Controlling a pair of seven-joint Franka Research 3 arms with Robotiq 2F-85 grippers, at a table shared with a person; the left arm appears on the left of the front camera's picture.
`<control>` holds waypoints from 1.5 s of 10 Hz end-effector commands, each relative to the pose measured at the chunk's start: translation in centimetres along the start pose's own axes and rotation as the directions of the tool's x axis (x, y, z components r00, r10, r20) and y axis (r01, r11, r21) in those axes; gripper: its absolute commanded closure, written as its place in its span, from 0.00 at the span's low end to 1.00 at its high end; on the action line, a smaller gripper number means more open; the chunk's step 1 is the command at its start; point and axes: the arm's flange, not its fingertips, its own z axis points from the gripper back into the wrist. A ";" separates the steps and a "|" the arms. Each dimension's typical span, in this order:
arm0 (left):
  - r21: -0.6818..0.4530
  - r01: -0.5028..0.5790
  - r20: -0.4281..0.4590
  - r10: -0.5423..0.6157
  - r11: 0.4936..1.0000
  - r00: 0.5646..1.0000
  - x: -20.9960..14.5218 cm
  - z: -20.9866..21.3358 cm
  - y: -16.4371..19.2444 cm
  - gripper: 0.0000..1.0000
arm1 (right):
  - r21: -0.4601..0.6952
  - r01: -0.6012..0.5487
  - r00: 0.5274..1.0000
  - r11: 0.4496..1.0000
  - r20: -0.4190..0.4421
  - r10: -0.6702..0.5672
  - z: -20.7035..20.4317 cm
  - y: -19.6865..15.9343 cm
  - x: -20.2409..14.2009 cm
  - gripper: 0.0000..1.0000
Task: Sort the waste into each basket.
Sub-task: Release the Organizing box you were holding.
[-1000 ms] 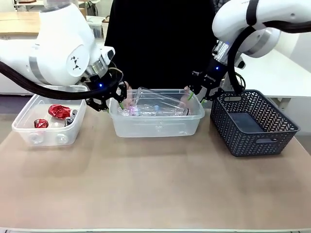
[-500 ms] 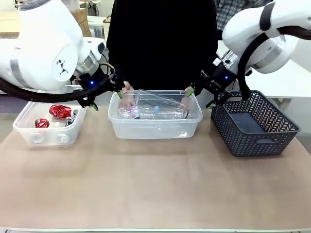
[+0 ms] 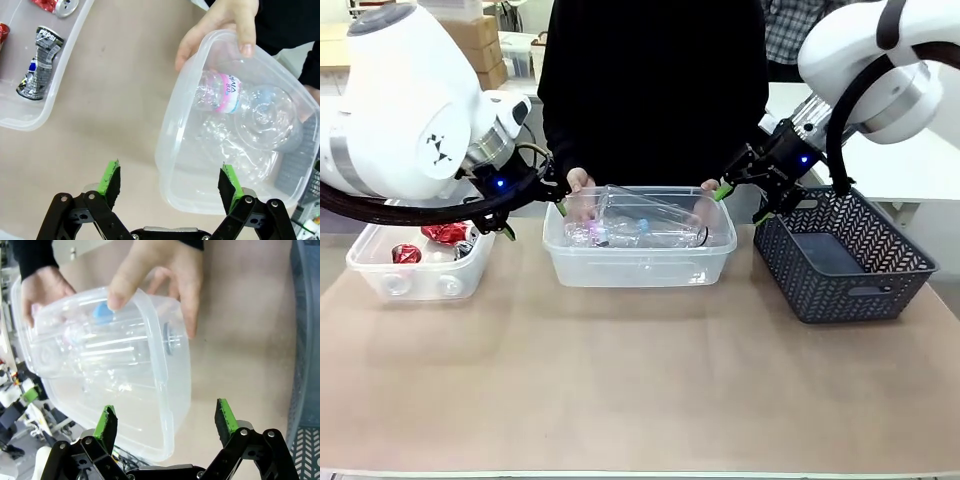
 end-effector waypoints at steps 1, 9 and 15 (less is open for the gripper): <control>0.005 -0.004 0.022 0.003 1.000 1.000 0.1 0.3 -0.4 0.00 | -0.001 0.038 0.999 0.999 0.025 -0.038 -0.2 0.3 0.2 0.00; -0.189 0.120 -0.137 -0.147 0.975 0.980 0.3 4.8 -2.1 0.00 | 0.340 -0.029 0.969 0.940 -0.220 0.109 9.2 -2.4 -3.3 0.00; -0.869 -0.154 -0.145 0.056 0.470 0.988 1.7 15.5 12.7 0.00 | 0.830 0.489 0.868 0.268 -0.433 -0.242 19.5 -14.9 -7.7 0.00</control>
